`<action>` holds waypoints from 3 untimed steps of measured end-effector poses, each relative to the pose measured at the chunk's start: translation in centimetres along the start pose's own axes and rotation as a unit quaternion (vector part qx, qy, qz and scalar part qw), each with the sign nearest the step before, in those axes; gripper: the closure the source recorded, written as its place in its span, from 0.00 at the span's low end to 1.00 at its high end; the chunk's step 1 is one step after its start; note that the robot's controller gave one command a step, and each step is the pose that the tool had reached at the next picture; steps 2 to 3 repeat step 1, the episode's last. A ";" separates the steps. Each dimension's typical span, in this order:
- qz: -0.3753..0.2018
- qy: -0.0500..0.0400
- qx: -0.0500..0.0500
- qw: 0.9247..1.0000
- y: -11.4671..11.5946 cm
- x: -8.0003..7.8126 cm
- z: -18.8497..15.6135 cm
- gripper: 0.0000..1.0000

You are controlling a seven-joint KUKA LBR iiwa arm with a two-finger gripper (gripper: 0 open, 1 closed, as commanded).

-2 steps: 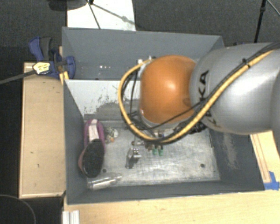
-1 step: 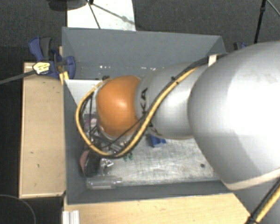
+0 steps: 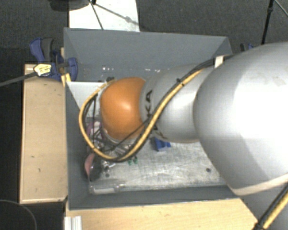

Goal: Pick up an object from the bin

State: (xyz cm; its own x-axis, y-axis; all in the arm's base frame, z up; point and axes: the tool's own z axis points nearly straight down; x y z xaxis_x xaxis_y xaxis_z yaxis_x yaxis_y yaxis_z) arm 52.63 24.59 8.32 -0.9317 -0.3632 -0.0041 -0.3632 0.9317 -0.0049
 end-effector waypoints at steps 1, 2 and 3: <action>-0.051 -0.004 -0.001 0.999 -6.1 -1.7 -12.7 1.00; -0.051 -0.004 -0.001 0.999 -6.1 -1.7 -12.7 1.00; -0.051 -0.004 -0.001 0.999 -6.1 -1.7 -12.7 1.00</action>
Offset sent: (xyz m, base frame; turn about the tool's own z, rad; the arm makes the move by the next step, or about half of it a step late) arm 0.0340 -0.0481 0.1223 -0.1071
